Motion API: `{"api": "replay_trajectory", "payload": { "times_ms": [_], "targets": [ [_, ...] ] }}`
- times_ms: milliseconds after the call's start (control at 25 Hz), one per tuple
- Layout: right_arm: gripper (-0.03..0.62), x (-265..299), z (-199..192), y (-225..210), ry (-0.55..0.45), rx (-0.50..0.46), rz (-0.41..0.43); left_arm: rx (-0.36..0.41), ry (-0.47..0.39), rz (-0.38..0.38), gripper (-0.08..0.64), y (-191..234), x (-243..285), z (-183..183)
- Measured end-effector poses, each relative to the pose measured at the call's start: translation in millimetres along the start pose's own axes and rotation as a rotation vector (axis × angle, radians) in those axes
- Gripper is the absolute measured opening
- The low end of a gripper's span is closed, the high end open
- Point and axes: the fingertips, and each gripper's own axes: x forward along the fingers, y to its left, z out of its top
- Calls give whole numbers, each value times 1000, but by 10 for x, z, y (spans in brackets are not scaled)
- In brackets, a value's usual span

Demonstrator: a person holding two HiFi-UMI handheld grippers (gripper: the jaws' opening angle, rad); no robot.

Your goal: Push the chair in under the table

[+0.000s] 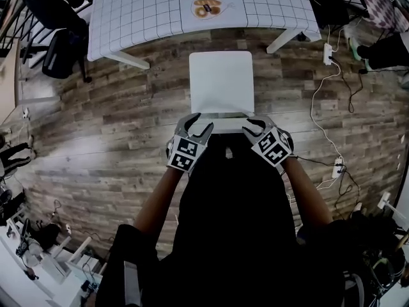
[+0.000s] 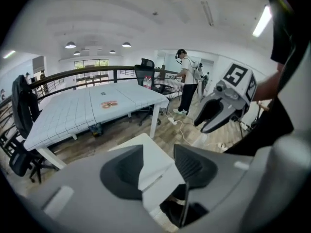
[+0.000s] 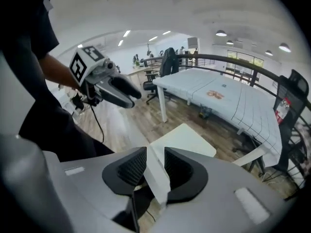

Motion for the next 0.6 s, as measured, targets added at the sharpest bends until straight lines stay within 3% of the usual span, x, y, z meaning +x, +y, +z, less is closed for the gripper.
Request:
{"api": "replay_trajectory", "payload": {
  "times_ms": [200,400,600],
  "targets": [
    [146,279,-443,64,175,-117,67,79,119,-100,216,-223,223,-261],
    [154,364,-509,107,180,-190,102,122,250,-223,233,-443,397,-560],
    [184,362,-512,194,211,-278,154,236,329,-234,244,-468,490,-732]
  ]
}}
